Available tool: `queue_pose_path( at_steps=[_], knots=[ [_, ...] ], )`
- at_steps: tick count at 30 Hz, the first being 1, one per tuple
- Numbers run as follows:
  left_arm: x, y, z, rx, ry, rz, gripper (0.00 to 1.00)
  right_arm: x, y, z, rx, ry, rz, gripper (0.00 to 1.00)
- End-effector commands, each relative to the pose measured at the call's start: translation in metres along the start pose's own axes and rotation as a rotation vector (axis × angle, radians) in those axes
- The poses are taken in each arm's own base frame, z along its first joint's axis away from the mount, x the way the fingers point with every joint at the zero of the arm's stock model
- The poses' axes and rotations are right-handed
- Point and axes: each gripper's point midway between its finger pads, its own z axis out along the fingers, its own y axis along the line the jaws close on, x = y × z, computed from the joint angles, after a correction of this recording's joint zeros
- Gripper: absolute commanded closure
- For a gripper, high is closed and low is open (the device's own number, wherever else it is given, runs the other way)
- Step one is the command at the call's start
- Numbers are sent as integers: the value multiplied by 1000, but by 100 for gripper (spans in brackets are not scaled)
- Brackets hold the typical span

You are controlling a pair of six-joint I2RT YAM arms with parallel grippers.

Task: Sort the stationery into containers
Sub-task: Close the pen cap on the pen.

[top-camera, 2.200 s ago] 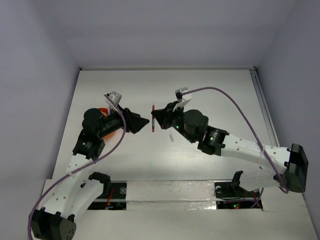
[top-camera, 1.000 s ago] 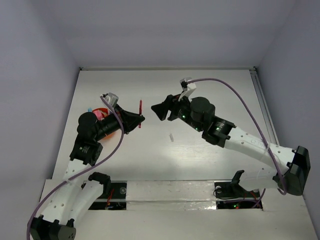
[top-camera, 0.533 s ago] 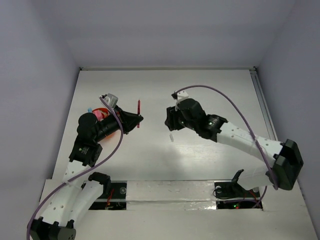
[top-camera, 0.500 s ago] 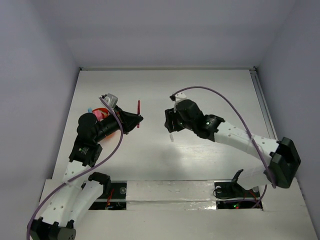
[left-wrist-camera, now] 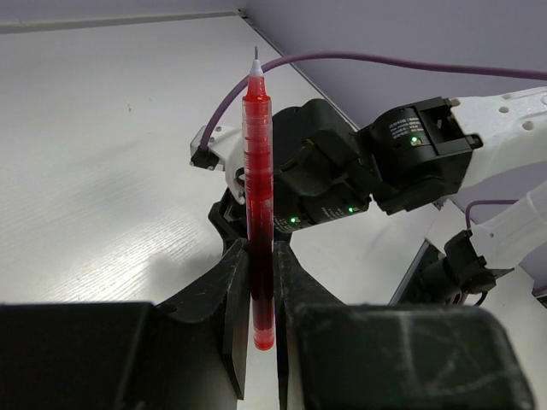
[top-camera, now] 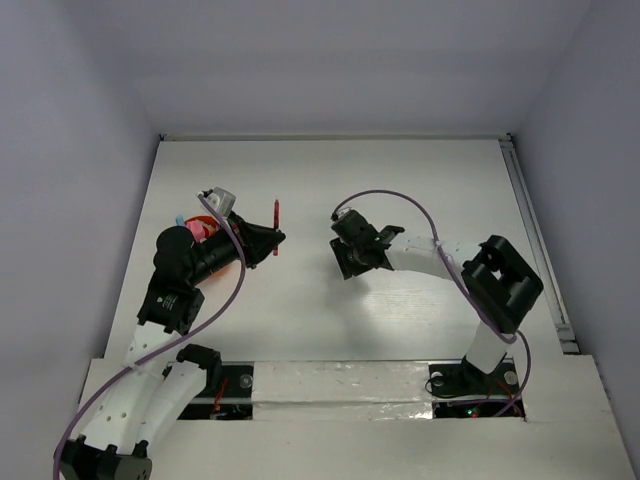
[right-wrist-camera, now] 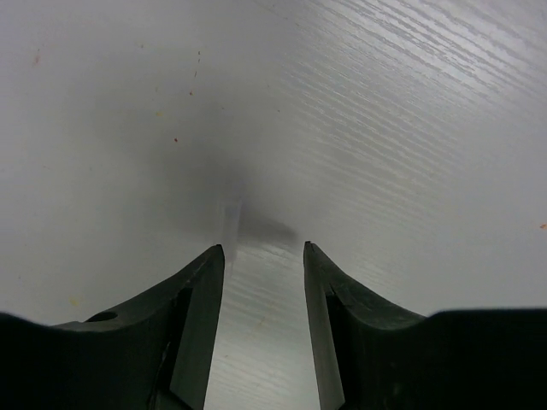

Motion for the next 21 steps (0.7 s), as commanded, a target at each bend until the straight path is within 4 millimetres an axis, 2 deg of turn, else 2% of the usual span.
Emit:
queue_pose_path(
  at_steps=[1, 11, 16, 17, 21],
  knots=[
    [-27, -15, -4, 32, -68, 66, 100, -26, 8, 0, -39, -55, 29, 53],
    [-26, -14, -3, 31, -63, 61, 100, -25, 16, 14, -61, -31, 44, 51],
    [-26, -15, -3, 36, -62, 59, 100, -40, 13, -5, -55, -96, 72, 52],
    [-26, -15, -3, 38, -63, 60, 100, -45, 14, -13, -67, -117, 76, 52],
    [-26, -16, -3, 41, -62, 61, 100, -54, 23, -21, -119, -142, 71, 51]
  ],
)
